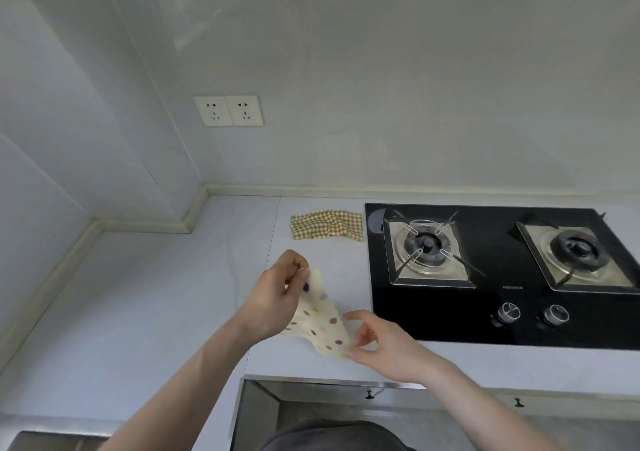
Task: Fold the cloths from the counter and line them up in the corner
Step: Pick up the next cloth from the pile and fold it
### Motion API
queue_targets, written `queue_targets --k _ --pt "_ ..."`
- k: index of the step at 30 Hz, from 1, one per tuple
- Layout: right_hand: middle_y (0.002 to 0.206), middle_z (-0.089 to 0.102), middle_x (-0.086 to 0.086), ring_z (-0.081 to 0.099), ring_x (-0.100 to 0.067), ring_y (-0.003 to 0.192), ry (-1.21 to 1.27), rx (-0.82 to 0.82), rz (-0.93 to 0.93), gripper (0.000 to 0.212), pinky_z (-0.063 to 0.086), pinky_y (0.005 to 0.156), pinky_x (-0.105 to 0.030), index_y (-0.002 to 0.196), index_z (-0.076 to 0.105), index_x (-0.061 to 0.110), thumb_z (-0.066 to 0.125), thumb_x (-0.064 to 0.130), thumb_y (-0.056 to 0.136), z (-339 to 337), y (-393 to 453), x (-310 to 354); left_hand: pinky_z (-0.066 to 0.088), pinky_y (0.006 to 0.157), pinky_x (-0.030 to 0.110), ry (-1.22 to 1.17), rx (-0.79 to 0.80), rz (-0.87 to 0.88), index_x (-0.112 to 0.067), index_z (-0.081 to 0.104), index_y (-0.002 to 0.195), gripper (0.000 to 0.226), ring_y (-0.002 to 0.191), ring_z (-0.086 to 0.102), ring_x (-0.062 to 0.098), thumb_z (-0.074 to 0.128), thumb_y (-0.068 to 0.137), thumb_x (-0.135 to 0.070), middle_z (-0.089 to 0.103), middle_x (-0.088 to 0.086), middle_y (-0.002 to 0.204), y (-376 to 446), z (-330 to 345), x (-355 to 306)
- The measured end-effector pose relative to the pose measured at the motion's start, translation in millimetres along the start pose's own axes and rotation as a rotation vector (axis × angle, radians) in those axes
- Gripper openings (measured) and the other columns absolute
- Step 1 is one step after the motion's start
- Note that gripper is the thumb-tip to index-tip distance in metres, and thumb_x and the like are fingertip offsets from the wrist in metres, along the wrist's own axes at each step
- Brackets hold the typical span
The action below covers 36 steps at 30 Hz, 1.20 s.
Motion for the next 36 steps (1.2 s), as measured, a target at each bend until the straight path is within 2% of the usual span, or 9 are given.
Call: queue_targets --k 2,6,10,15,18,21,25,32,36 --pt "0.103 0.062 0.012 0.061 -0.003 0.1 0.001 -0.015 0.016 0.056 0.049 0.094 -0.02 0.13 0.057 0.046 0.071 0.057 0.078 12 7 3 0.048 0.062 0.027 -0.011 0.034 0.022 -0.021 0.052 0.096 0.014 0.08 0.061 0.023 0.046 0.109 -0.021 0.068 -0.002 0.082 0 -3 -1" --pt "0.095 0.058 0.011 0.06 -0.004 0.089 -0.037 -0.099 0.008 0.014 0.047 0.079 -0.018 0.082 0.061 0.042 0.07 0.052 0.081 21 26 8 0.044 0.061 0.016 -0.018 0.093 0.101 -0.02 0.054 0.095 0.014 0.073 0.061 0.01 0.049 0.108 -0.016 0.07 0.002 0.079 2 -10 -9" --pt "0.098 0.065 0.011 0.063 -0.009 0.091 -0.024 -0.19 0.056 0.01 0.051 0.082 -0.024 0.094 0.064 0.029 0.066 0.038 0.091 7 33 5 0.049 0.065 0.033 0.101 0.062 0.142 -0.025 0.052 0.098 0.012 0.078 0.066 0.021 0.05 0.107 -0.018 0.07 -0.007 0.081 13 -24 4" --pt "0.085 0.072 0.007 0.068 -0.013 0.079 0.053 -0.382 0.014 0.009 0.054 0.071 -0.031 0.092 0.059 0.031 0.061 0.025 0.097 -38 30 16 0.043 0.088 0.037 0.457 -0.015 0.258 -0.033 0.049 0.102 0.022 0.088 0.056 0.008 0.057 0.101 -0.013 0.066 -0.022 0.086 38 -46 31" --pt "0.083 0.071 0.009 0.065 -0.005 0.076 0.025 -0.54 -0.104 0.009 0.05 0.068 -0.022 0.094 0.065 0.03 0.07 0.022 0.094 -65 24 33 0.04 0.094 0.034 0.48 -0.099 0.298 -0.031 0.056 0.113 0.017 0.097 0.052 0.008 0.056 0.103 -0.017 0.064 -0.024 0.092 42 -58 33" --pt "0.09 0.07 0.016 0.064 -0.003 0.087 -0.057 -0.631 -0.232 0.008 0.048 0.074 -0.014 0.096 0.069 0.028 0.074 0.023 0.092 -80 11 42 0.039 0.093 0.031 0.472 -0.154 0.359 -0.029 0.063 0.115 0.015 0.104 0.052 0.009 0.057 0.104 -0.022 0.066 -0.02 0.097 32 -63 34" --pt "0.089 0.066 0.019 0.063 -0.006 0.087 -0.164 -0.574 -0.25 0.009 0.047 0.074 -0.014 0.093 0.071 0.028 0.076 0.023 0.09 -61 -3 21 0.042 0.088 0.028 0.518 -0.054 0.315 -0.028 0.067 0.106 0.01 0.1 0.052 0.008 0.061 0.101 -0.023 0.062 -0.017 0.1 8 -52 59" --pt "0.09 0.064 0.022 0.06 0.001 0.09 -0.241 -0.295 0.046 0.026 0.048 0.077 -0.018 0.087 0.065 0.043 0.069 0.019 0.094 19 -3 -60 0.038 0.09 0.024 0.572 0.292 0.06 -0.027 0.063 0.114 0.015 0.113 0.055 0.01 0.051 0.104 -0.027 0.068 -0.019 0.117 -31 7 138" --pt "0.094 0.068 0.026 0.061 0.006 0.09 -0.21 -0.216 0.167 0.024 0.045 0.076 -0.011 0.089 0.066 0.044 0.067 0.021 0.097 45 -5 -77 0.046 0.089 0.028 0.563 0.396 -0.082 -0.027 0.062 0.117 0.019 0.11 0.061 0.015 0.049 0.104 -0.029 0.068 -0.013 0.12 -40 29 163"
Point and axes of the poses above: each hand's wrist, its own y-axis towards the middle knuckle, its own z-axis out of the palm, x = y × z, the point moved 1 cm from there along y, towards the middle knuckle
